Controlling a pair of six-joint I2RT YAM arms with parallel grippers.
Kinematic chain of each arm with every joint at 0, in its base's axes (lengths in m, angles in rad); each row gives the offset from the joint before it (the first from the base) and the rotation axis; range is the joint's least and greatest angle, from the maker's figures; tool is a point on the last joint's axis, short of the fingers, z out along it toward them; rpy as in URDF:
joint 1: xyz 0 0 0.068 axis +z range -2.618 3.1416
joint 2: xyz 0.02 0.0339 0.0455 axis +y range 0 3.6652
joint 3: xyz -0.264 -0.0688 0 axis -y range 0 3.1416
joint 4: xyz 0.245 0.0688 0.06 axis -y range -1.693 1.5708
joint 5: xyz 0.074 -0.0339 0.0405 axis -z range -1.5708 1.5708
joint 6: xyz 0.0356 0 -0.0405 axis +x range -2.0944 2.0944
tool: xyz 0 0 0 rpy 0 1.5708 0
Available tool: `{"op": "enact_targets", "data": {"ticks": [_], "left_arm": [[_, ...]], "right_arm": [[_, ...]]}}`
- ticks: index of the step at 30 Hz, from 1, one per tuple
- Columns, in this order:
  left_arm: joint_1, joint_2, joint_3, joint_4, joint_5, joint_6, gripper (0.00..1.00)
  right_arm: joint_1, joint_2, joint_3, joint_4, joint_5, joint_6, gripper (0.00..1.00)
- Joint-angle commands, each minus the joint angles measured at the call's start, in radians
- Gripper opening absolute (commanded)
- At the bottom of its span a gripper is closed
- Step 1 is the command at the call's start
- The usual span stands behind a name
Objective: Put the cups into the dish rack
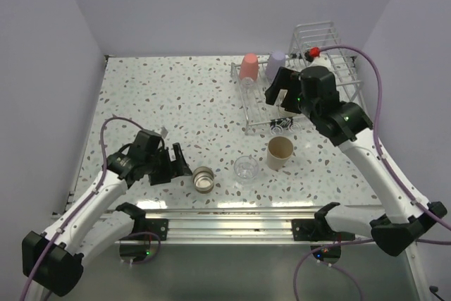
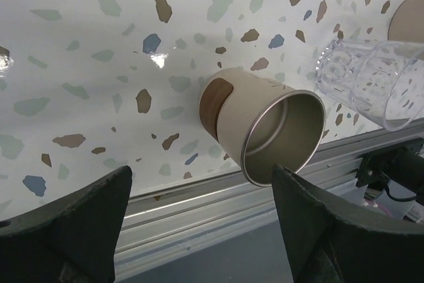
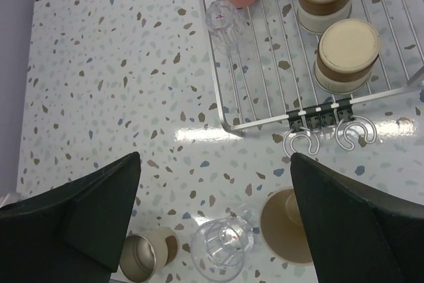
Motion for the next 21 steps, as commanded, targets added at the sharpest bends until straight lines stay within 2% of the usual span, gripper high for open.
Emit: {"op": "enact_targets", "data": {"ticks": [1,8,11,14,15,17,18,19,21], "left_arm": [[-0.048,0.020,-0.009,0.066,-0.019,-0.064,0.89],[-0.232,0.215,0.052,0.115,-0.140,-0.116,0.87],[-0.293,0.303,0.098,0.089,-0.255,-0.153,0.83],[-0.321,0.363,0.119,0.083,-0.329,-0.192,0.68],[-0.323,0.370,0.127,0.086,-0.346,-0.203,0.50],[-0.324,0.376,0.142,0.091,-0.358,-0.217,0.30],[-0.323,0.374,0.167,0.088,-0.377,-0.217,0.10],[-0.323,0.376,0.184,0.074,-0.387,-0.212,0.03],[-0.323,0.384,0.254,0.051,-0.424,-0.200,0.00]], "right_arm": [[0.005,-0.086,0.000,-0.053,0.002,0.004,0.98],[0.005,-0.196,-0.043,-0.108,0.043,-0.005,0.98],[0.004,-0.228,-0.049,-0.128,0.060,-0.012,0.98],[0.004,-0.247,-0.051,-0.145,0.079,-0.024,0.98],[0.004,-0.253,-0.049,-0.151,0.083,-0.027,0.98],[0.005,-0.259,-0.041,-0.155,0.088,-0.038,0.98],[0.005,-0.261,-0.038,-0.157,0.088,-0.041,0.98],[0.005,-0.261,-0.037,-0.157,0.088,-0.045,0.98],[0.004,-0.255,-0.025,-0.159,0.083,-0.047,0.98]]}}
